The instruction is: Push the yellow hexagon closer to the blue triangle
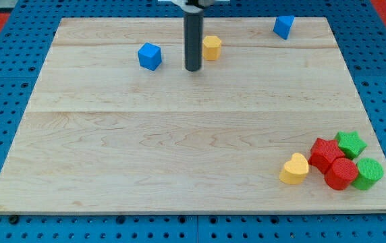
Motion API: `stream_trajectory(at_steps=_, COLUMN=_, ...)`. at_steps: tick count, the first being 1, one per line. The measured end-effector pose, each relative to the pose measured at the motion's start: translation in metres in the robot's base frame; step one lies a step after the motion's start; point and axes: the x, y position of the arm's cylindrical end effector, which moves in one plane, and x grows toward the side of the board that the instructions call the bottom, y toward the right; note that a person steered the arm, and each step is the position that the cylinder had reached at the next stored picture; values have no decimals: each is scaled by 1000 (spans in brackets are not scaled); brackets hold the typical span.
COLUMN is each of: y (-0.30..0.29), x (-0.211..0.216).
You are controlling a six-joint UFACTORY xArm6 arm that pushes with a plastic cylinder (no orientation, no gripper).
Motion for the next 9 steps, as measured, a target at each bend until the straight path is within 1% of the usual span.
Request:
stream_trajectory(at_steps=1, y=-17, x=-30)
stream_trajectory(at_steps=2, y=0, x=-36)
stream_trajectory(at_steps=3, y=35, x=-36)
stream_trajectory(at_steps=6, y=116, x=-36)
stream_trajectory(at_steps=8, y=145, x=-36)
stream_trajectory(at_steps=9, y=148, x=-19)
